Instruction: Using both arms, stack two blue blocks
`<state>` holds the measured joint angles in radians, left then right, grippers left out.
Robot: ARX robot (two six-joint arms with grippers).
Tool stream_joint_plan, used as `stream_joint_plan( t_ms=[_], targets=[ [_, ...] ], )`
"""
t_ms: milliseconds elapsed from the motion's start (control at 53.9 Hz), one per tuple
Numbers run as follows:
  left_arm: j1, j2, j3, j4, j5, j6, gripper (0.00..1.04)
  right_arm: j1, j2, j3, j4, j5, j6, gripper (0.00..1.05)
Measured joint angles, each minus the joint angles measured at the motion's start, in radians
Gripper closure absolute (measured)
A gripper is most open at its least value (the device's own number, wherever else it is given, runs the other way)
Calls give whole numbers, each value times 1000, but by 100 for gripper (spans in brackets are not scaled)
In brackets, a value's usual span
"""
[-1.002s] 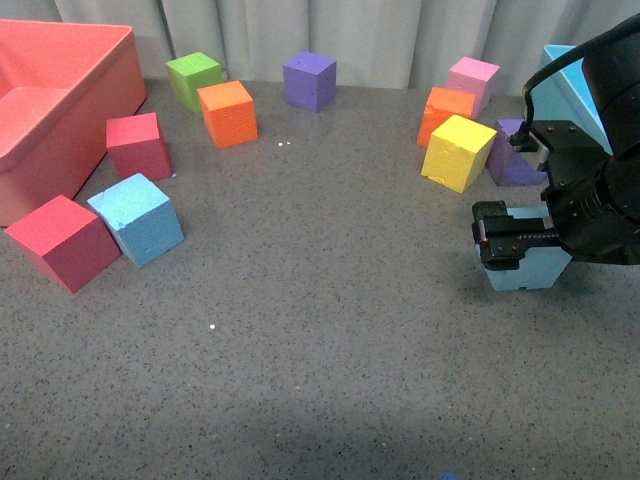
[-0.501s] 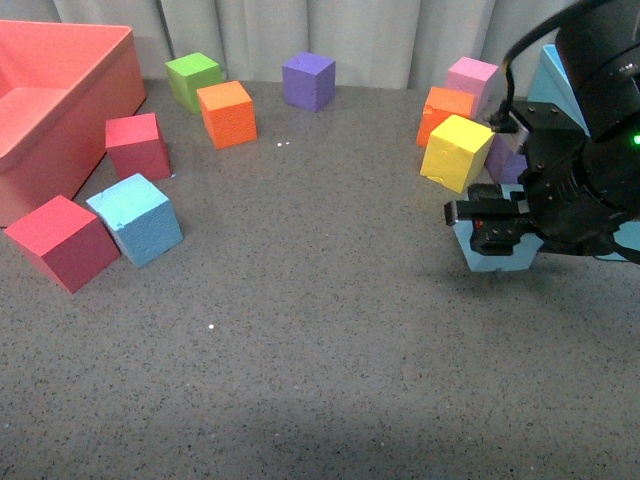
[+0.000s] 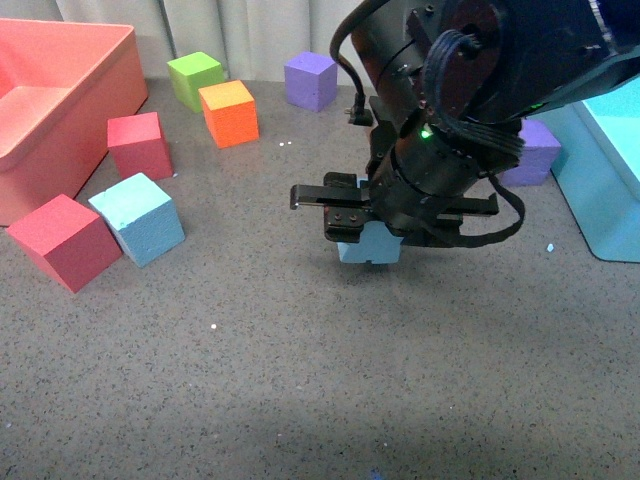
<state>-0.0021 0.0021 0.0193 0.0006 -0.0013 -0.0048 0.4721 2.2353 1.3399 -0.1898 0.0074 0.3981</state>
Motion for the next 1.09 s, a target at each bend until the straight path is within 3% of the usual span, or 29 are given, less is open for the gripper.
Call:
stream_joint_plan(
  t_ms=[557, 816, 1095],
  targets=[
    [0, 0, 0, 0, 0, 0, 7, 53, 114, 163, -86, 3, 38, 57],
    [0, 0, 0, 0, 0, 0, 7, 59, 62, 81, 10, -47, 95, 10],
    [0, 0, 0, 0, 0, 0, 7, 34, -152, -85, 133, -5, 84, 9]
  ],
)
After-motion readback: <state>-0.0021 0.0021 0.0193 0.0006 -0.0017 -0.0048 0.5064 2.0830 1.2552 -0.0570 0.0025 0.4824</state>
